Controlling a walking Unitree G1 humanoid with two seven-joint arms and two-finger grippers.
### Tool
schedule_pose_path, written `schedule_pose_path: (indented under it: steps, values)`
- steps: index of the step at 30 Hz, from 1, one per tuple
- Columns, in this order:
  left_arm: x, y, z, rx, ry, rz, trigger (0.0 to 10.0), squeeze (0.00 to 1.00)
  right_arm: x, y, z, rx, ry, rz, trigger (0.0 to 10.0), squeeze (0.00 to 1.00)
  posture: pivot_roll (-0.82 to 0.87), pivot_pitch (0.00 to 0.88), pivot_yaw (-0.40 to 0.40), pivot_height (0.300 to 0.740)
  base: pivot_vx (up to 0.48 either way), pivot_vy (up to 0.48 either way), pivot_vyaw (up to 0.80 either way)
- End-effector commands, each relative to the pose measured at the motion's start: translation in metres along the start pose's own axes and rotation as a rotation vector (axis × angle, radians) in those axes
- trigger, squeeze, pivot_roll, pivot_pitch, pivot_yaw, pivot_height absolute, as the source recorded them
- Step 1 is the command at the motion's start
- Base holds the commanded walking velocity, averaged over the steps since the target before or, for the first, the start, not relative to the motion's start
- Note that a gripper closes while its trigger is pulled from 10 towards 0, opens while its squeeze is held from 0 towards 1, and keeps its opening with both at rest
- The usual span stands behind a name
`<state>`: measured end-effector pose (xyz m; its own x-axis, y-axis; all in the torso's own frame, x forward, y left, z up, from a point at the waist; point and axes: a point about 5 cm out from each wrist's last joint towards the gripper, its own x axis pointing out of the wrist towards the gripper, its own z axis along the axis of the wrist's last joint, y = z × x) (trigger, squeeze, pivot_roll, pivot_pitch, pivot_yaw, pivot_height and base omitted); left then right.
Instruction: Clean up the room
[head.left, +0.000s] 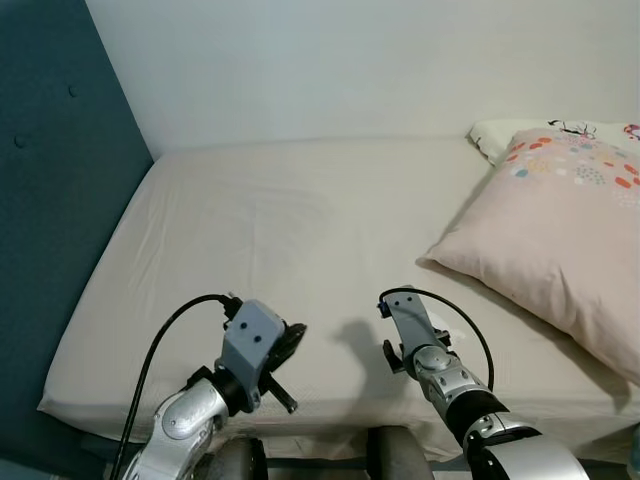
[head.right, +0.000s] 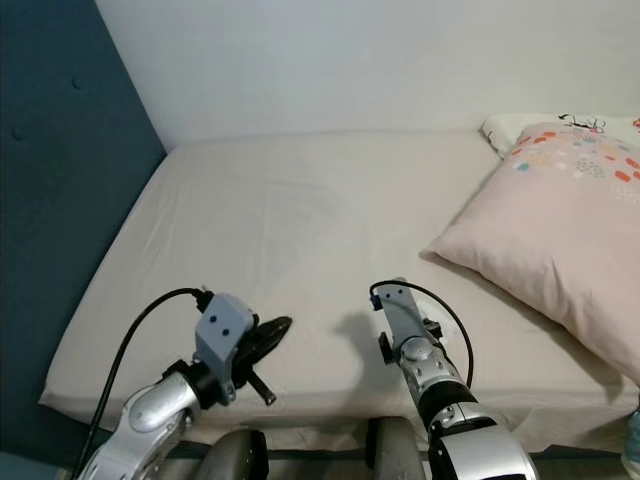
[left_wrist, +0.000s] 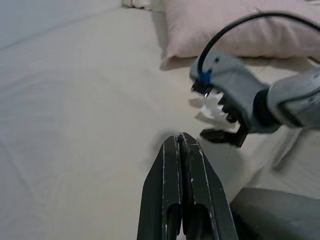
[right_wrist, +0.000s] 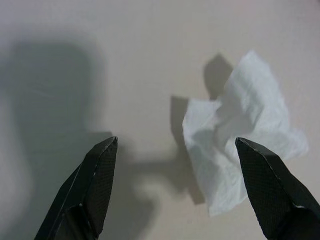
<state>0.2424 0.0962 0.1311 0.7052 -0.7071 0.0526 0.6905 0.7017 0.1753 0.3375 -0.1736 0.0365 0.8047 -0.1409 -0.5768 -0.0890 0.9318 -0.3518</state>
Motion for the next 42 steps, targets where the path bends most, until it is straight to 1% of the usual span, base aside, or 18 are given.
schedule_pose_path:
  steps: [1, 2, 3, 4, 5, 6, 10, 14, 18, 21, 26, 30, 37, 38, 39, 40, 41, 42]
  values:
    - [-0.001, -0.004, 0.002, -0.011, -0.001, -0.024, 10.0, 0.00, 0.000, 0.001, -0.004, 0.006, 0.025, -0.010, 10.0, 1.00, 0.07, 0.254, 0.008, 0.623, 0.000, 0.000, 0.00]
    - [0.000, -0.006, 0.005, -0.014, -0.011, -0.031, 10.0, 0.00, 0.000, -0.001, -0.003, 0.004, 0.025, -0.024, 10.0, 0.80, 0.08, 0.261, 0.008, 0.623, 0.000, 0.000, 0.00]
    - [0.001, -0.007, 0.007, -0.015, -0.016, -0.035, 10.0, 0.00, 0.000, -0.002, -0.003, 0.004, 0.025, -0.033, 10.0, 0.80, 0.08, 0.264, 0.009, 0.623, 0.000, 0.000, 0.00]
    - [0.002, -0.008, 0.008, -0.021, -0.021, -0.043, 10.0, 0.00, 0.000, -0.004, -0.003, 0.002, 0.025, -0.042, 10.0, 0.16, 0.08, 0.265, 0.010, 0.623, 0.000, 0.000, 0.00]
    - [0.002, -0.009, 0.009, -0.025, -0.023, -0.048, 10.0, 0.00, 0.001, -0.005, -0.003, 0.001, 0.025, -0.046, 10.0, 0.16, 0.08, 0.268, 0.012, 0.623, 0.000, 0.000, 0.00]
    - [0.003, -0.010, 0.009, -0.027, -0.022, -0.054, 10.0, 0.00, 0.001, -0.006, -0.003, 0.001, 0.028, -0.058, 10.0, 0.00, 0.08, 0.274, 0.015, 0.623, 0.000, 0.000, 0.00]
    - [0.003, -0.012, 0.012, -0.025, -0.024, -0.052, 10.0, 0.00, 0.001, -0.013, -0.005, 0.012, 0.026, -0.096, 10.0, 0.00, 0.09, 0.287, 0.023, 0.623, 0.000, 0.000, 0.00]
    - [0.003, -0.012, 0.013, -0.027, -0.026, -0.052, 10.0, 0.00, 0.001, -0.015, -0.005, 0.021, 0.024, -0.101, 10.0, 0.00, 0.10, 0.292, 0.025, 0.623, 0.000, 0.000, 0.00]
    - [0.004, -0.014, 0.021, -0.056, -0.048, -0.056, 10.0, 0.00, 0.001, -0.021, -0.004, 0.042, 0.015, -0.115, 10.0, 0.00, 0.11, 0.306, 0.032, 0.623, 0.000, 0.000, 0.00]
    - [0.004, -0.016, 0.027, -0.083, -0.066, -0.060, 10.0, 0.00, 0.001, -0.027, -0.005, 0.023, 0.018, -0.145, 10.0, 0.00, 0.12, 0.313, 0.038, 0.623, 0.000, 0.000, 0.00]
    - [0.005, -0.019, 0.030, -0.086, -0.075, -0.074, 10.0, 0.00, 0.001, -0.035, -0.007, 0.014, 0.012, -0.182, 10.0, 0.00, 0.12, 0.314, 0.041, 0.623, 0.000, 0.000, 0.00]
    - [0.006, -0.020, 0.032, -0.081, -0.074, -0.082, 10.0, 0.00, 0.001, -0.037, -0.008, 0.078, 0.009, -0.183, 10.0, 0.00, 0.12, 0.315, 0.042, 0.623, 0.000, 0.000, 0.00]
    - [0.005, -0.020, 0.032, -0.080, -0.064, -0.084, 10.0, 0.00, 0.001, -0.036, -0.008, 0.092, 0.007, -0.174, 10.0, 0.00, 0.13, 0.317, 0.049, 0.623, 0.000, 0.000, 0.00]
    - [0.004, -0.019, 0.032, -0.076, -0.060, -0.085, 10.0, 0.00, 0.001, -0.036, -0.008, 0.097, 0.006, -0.170, 7.5, 0.00, 0.13, 0.317, 0.048, 0.623, 0.000, 0.000, 0.00]
    - [0.004, -0.019, 0.031, -0.073, -0.057, -0.085, 10.0, 0.00, 0.001, -0.036, -0.008, 0.099, 0.006, -0.168, 3.5, 0.00, 0.13, 0.314, 0.049, 0.623, 0.000, 0.000, 0.00]
    - [0.003, -0.019, 0.031, -0.071, -0.055, -0.085, 10.0, 0.00, 0.001, -0.036, -0.008, 0.101, 0.005, -0.166, 1.5, 0.00, 0.13, 0.314, 0.049, 0.623, 0.000, 0.000, 0.00]
    - [0.004, -0.018, 0.031, -0.071, -0.053, -0.084, 10.0, 0.00, 0.001, -0.035, -0.008, 0.105, 0.004, -0.165, 0.2, 0.00, 0.13, 0.311, 0.049, 0.623, 0.000, 0.000, 0.00]
    - [0.004, -0.018, 0.031, -0.070, -0.051, -0.084, 10.0, 0.00, 0.001, -0.035, -0.008, 0.108, 0.004, -0.164, 0.0, 0.00, 0.13, 0.311, 0.049, 0.623, 0.000, 0.000, 0.00]
